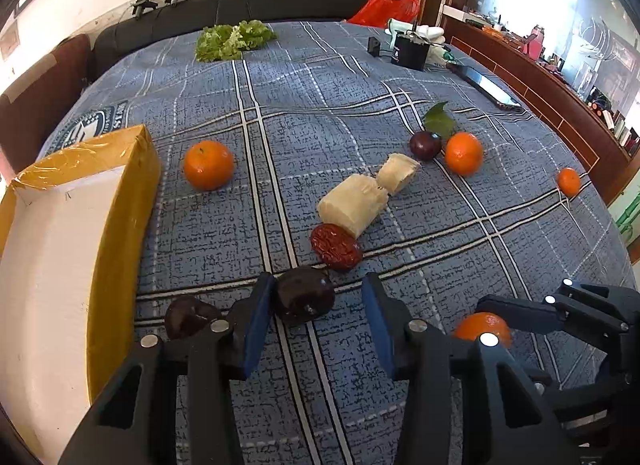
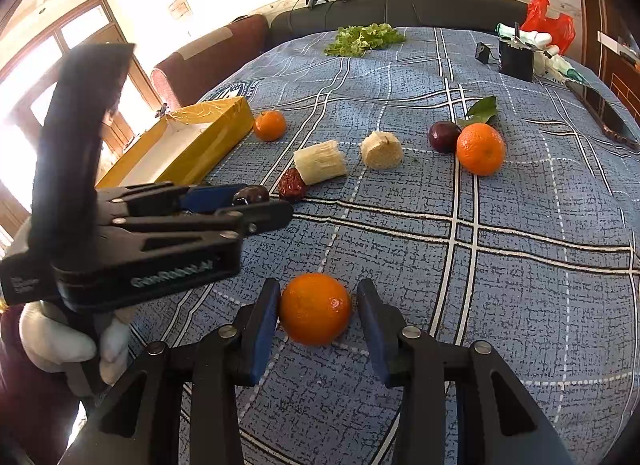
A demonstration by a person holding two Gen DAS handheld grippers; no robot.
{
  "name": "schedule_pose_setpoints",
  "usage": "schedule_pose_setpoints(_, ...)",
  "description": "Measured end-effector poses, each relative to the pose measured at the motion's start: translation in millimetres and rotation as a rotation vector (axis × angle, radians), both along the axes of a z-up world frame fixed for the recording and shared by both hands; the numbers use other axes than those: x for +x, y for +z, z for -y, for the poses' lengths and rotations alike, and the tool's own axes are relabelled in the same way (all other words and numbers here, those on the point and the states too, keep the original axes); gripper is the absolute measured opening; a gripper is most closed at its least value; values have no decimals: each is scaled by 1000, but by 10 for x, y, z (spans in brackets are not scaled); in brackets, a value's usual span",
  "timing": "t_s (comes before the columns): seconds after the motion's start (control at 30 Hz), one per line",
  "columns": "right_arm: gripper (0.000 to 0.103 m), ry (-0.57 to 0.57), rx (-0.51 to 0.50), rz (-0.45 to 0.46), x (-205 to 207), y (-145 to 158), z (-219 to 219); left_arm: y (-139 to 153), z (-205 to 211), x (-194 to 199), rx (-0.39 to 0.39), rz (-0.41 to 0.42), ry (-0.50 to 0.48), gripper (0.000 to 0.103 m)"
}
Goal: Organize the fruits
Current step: 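Grasp a dark plum with left tool while right tool grasps a mandarin, then lower plum and mandarin into the yellow tray and open both tools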
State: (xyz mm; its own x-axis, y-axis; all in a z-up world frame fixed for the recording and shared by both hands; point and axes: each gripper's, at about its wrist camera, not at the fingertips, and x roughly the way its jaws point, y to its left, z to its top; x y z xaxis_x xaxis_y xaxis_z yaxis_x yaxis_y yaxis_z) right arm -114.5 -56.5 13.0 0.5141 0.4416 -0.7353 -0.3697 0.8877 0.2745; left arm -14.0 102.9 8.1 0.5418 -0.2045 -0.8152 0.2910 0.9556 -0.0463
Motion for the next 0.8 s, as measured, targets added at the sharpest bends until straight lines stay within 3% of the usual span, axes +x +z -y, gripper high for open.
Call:
schedule_pose_setpoints(0.07, 44, 0, -1, 0, 1, -2, 0, 8, -11, -9, 1, 1, 12, 28)
schedule_pose_setpoints(0.3, 39, 3, -29, 10, -25, 12, -29, 64, -66, -136, -31, 14, 45, 28)
schedule_pose_setpoints(0.53, 38, -5, -28, 32, -136, 150, -35, 382, -272, -450, -105, 73, 98, 28)
schedule_pose_setpoints(0.8, 39, 43, 22, 80, -283, 533, -237, 787, -970, -949, -166, 155, 284, 28)
